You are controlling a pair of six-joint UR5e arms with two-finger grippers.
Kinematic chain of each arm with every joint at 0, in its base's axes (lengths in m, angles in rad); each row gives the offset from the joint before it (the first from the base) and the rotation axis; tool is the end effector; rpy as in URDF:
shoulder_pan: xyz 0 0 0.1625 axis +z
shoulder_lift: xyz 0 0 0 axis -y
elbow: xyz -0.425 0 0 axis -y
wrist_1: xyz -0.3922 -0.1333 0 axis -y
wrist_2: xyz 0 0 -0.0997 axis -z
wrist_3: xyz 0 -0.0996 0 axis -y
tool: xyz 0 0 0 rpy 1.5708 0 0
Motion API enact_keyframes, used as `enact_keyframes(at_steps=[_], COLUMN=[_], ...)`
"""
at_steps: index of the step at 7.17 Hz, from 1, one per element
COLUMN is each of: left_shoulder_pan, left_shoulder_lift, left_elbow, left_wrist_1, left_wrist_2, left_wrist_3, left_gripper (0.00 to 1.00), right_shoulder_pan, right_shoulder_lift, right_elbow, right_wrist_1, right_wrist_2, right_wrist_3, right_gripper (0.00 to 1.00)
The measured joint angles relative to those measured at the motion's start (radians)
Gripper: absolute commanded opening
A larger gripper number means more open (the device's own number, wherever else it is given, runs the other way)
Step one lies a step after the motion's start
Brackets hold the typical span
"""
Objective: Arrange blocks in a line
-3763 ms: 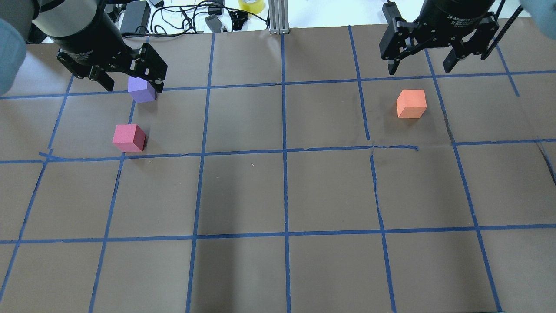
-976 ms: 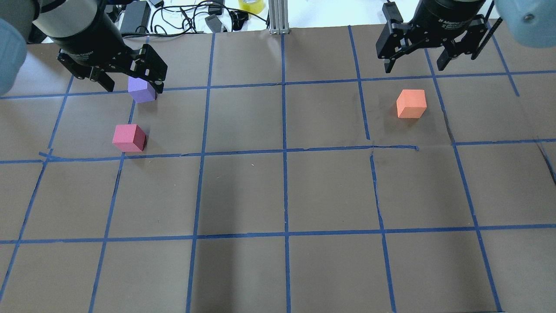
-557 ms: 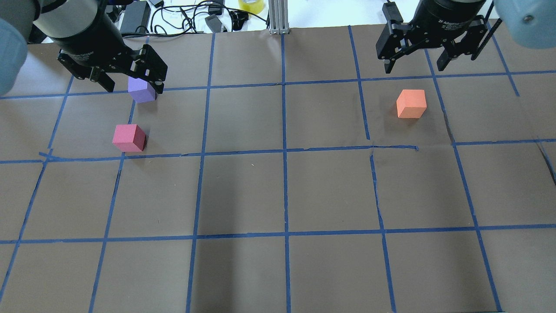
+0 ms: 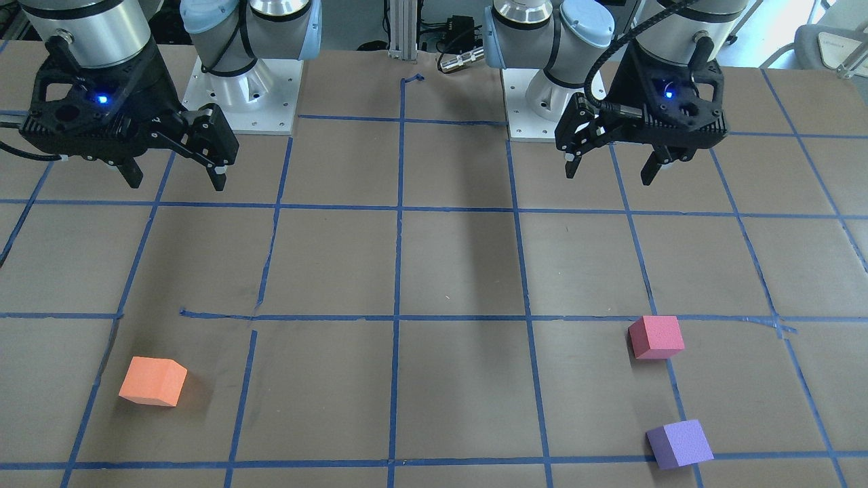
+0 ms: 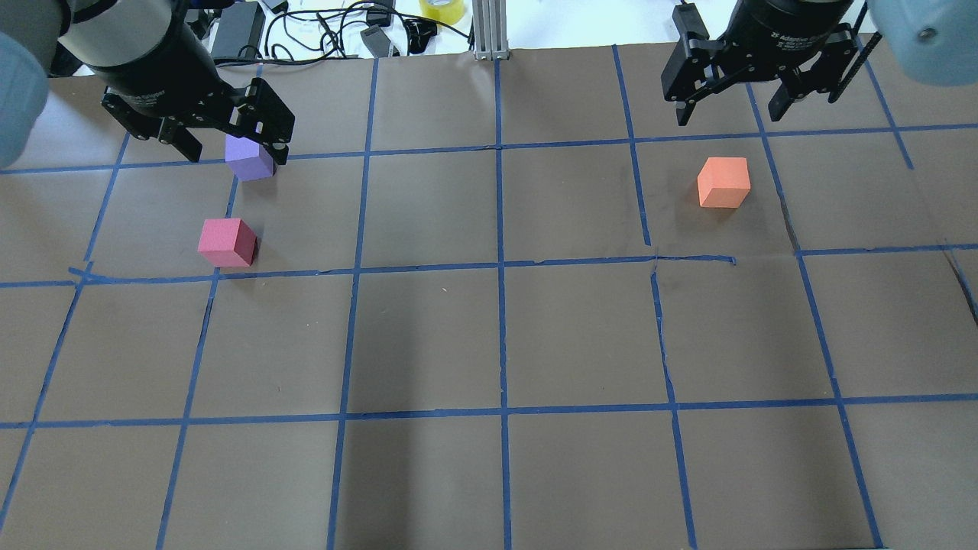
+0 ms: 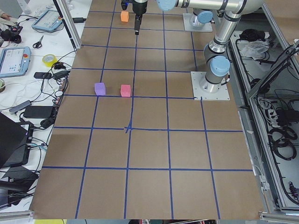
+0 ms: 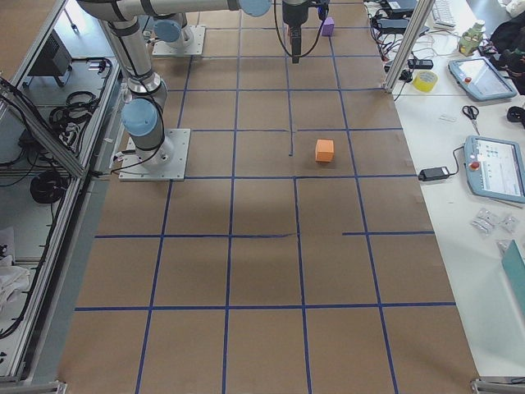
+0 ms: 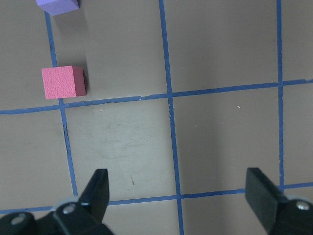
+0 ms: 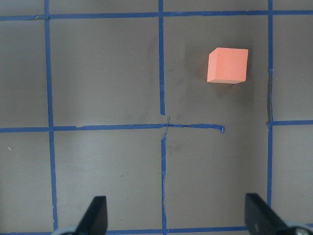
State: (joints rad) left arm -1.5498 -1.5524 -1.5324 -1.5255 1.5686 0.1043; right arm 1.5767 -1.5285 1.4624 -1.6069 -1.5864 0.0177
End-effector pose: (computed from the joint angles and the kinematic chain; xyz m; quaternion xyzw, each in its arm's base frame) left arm -0.1231 -0.4958 0.5208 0.0416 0.9978 -0.0510 0.0021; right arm 0.1348 -0.5179 0.5241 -0.0063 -0.9986 0.0512 0.0072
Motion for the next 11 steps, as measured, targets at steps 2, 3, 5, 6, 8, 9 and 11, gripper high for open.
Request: enact_keyframes(at_steps=[2, 3, 5, 6, 8, 9, 11], left_shoulder_pan=[0.000, 0.000, -0.001, -0.001, -0.001, -0.001, 0.000], left_shoulder_lift=[0.000, 0.000, 0.000, 0.000, 0.000, 0.000, 0.000], left_elbow=[0.000, 0.000, 0.000, 0.000, 0.000, 0.000, 0.000], left_wrist_1=[0.000, 0.000, 0.000, 0.000, 0.000, 0.000, 0.000], left_wrist_2=[0.000, -0.001, -0.001, -0.001, -0.001, -0.001, -0.001], left_wrist_3=[0.000, 0.000, 0.000, 0.000, 0.000, 0.000, 0.000], left_gripper=[1.00, 1.00, 1.00, 1.00, 1.00, 1.00, 1.00], right_shoulder_pan=[0.000, 0.000, 0.000, 0.000, 0.000, 0.000, 0.000], right_shoulder_lift=[0.000, -0.001, -0.001, -0.001, -0.001, 0.000, 0.000], right_elbow=[0.001, 0.002, 0.002, 0.003, 0.003, 0.003, 0.003], right_wrist_1=[-0.005, -0.005, -0.004, -0.004, -0.005, -0.005, -0.004], right_wrist_2=[-0.004, -0.005, -0.006, -0.006, -0.006, -0.005, -0.003], right_wrist_3=[0.000, 0.001, 0.001, 0.000, 0.000, 0.001, 0.001], right_gripper=[1.00, 1.00, 1.00, 1.00, 1.00, 1.00, 1.00])
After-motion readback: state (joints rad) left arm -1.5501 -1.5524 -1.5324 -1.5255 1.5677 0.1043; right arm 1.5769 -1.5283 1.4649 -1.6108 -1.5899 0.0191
